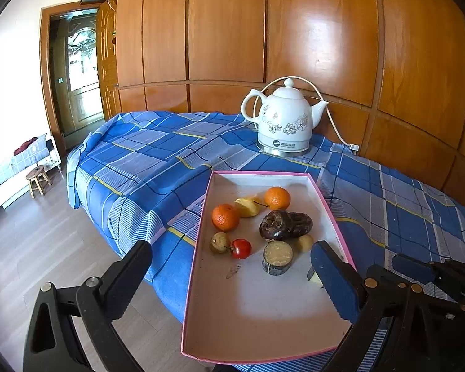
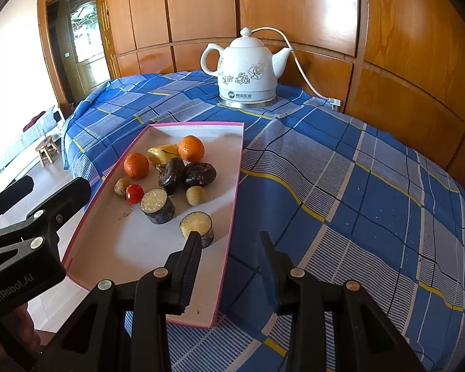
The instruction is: Organize fruits
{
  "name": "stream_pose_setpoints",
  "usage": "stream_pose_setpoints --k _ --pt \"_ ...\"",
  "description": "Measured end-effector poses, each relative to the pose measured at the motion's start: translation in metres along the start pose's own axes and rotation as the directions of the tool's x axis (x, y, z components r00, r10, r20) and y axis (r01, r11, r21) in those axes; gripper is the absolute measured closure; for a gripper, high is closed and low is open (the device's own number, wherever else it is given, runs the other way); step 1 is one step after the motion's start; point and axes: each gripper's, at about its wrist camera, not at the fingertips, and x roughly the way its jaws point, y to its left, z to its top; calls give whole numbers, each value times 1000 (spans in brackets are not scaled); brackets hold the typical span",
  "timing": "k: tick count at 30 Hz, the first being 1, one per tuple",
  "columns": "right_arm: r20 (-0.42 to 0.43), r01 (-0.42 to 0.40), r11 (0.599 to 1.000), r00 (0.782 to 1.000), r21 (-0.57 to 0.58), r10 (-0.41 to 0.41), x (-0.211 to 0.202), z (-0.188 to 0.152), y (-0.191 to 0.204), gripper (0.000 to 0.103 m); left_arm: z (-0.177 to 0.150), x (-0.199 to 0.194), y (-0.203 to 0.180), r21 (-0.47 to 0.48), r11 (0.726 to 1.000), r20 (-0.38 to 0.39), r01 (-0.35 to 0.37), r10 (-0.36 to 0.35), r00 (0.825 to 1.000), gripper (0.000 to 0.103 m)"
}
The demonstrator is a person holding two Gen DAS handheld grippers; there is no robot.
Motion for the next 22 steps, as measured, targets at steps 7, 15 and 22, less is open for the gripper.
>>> stream_pose_setpoints --k 7,15,22 --pt "0 0 1000 1000 -1 0 0 0 0 66 1 0 1 7 1000 1 2 -2 1000 0" --pt "-3 -2 1000 1000 -2 2 1 0 1 66 -1 0 0 1 1000 5 7 -7 1000 0" --pt "1 -13 1000 1000 12 13 3 -1 -4 66 -1 1 -4 14 1000 -3 25 -25 1000 0"
